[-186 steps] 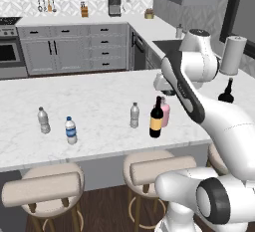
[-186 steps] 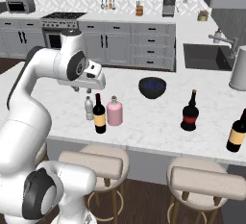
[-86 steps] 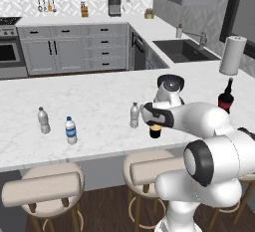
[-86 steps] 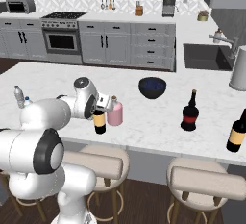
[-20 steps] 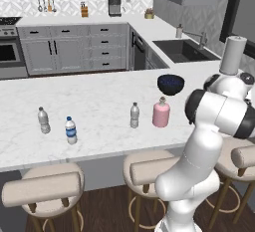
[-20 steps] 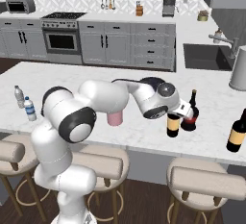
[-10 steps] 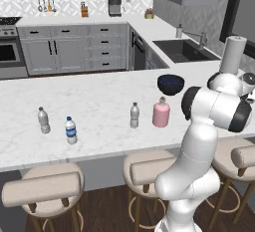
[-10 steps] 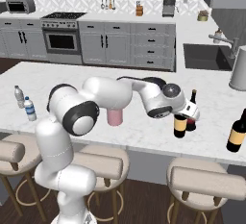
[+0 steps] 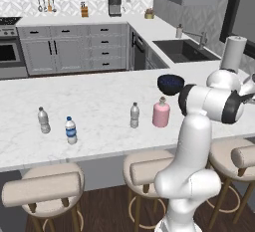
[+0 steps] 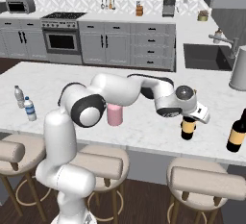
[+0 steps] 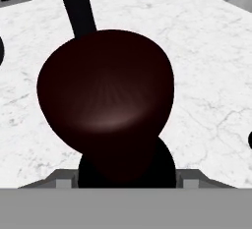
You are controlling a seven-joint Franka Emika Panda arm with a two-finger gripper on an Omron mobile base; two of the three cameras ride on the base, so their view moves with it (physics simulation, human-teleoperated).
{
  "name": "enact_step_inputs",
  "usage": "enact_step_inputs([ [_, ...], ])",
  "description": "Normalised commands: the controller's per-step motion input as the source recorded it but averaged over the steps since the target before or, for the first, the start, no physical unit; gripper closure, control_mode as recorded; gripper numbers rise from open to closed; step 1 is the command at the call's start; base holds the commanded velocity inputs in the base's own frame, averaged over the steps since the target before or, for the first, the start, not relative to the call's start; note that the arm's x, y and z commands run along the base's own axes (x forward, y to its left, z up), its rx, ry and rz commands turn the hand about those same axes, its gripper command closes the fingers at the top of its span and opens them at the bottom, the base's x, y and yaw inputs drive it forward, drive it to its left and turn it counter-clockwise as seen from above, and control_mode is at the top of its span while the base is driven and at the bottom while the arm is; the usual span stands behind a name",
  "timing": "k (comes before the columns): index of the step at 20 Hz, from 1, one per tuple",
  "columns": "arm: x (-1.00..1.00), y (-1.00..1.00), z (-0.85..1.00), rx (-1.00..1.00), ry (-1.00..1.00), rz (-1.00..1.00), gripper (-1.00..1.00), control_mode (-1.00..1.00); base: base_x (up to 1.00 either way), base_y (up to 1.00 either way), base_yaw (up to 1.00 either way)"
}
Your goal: Move the plastic bottles in the middle to the plastics group, and the glass bottles in the middle to the glass group.
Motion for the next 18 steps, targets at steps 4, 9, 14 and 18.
enact_step_inputs([
  [4,0.00,0.00,-0.28,0.00,0.00,0.00,1.00,-1.00,0.00,0.00,0.00],
  [9,0.08,0.00,-0.29,0.00,0.00,0.00,1.00,-1.00,0.00,0.00,0.00],
  [14,0.06,0.02,-0.05,0.00,0.00,0.00,1.00,-1.00,0.00,0.00,0.00],
  [18,0.00,0.14,0.02,0.00,0.00,0.00,1.00,-1.00,0.00,0.00,0.00],
])
